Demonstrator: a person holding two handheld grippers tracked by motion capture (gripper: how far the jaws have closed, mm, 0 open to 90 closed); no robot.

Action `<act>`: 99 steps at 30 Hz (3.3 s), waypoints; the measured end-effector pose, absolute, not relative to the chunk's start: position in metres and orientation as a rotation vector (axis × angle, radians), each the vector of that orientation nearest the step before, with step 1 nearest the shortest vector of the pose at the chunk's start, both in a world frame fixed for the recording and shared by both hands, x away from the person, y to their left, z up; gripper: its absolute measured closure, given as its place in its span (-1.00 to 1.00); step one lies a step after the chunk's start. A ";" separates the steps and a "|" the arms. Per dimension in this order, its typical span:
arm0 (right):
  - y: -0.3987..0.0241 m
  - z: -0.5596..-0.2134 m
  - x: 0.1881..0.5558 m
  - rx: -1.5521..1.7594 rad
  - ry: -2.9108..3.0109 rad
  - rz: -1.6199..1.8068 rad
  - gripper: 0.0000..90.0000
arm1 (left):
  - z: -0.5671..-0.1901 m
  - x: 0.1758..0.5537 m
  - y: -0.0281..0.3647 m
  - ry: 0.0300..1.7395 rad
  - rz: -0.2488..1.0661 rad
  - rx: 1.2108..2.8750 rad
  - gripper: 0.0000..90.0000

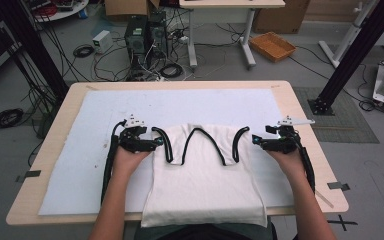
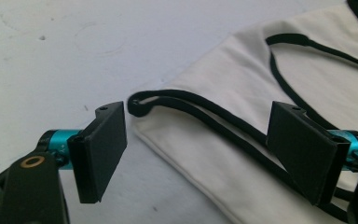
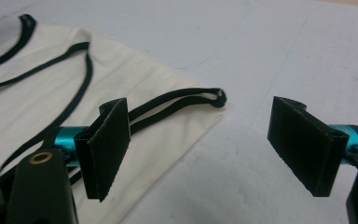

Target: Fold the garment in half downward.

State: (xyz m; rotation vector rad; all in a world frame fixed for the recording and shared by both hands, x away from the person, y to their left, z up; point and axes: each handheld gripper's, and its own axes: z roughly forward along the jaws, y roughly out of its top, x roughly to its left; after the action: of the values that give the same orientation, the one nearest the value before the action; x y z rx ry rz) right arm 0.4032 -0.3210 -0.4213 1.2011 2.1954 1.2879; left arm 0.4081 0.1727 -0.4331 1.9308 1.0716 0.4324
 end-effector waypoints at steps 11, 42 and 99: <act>-0.301 -0.436 0.458 1.261 2.316 1.143 -0.31 | -0.450 0.442 0.179 1.193 0.425 1.920 -0.53; -0.306 -0.408 0.463 1.075 2.301 1.058 0.89 | -0.403 0.452 0.169 1.033 0.511 1.949 0.87; -0.341 -0.355 0.432 0.972 2.243 1.459 0.89 | -0.368 0.419 0.172 0.779 0.430 1.791 0.86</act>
State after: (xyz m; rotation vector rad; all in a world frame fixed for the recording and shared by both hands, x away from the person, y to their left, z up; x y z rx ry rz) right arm 0.4324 -0.3407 -0.3546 0.9724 2.2432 1.4589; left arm 0.4192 0.1721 -0.3678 1.7912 0.7794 0.4300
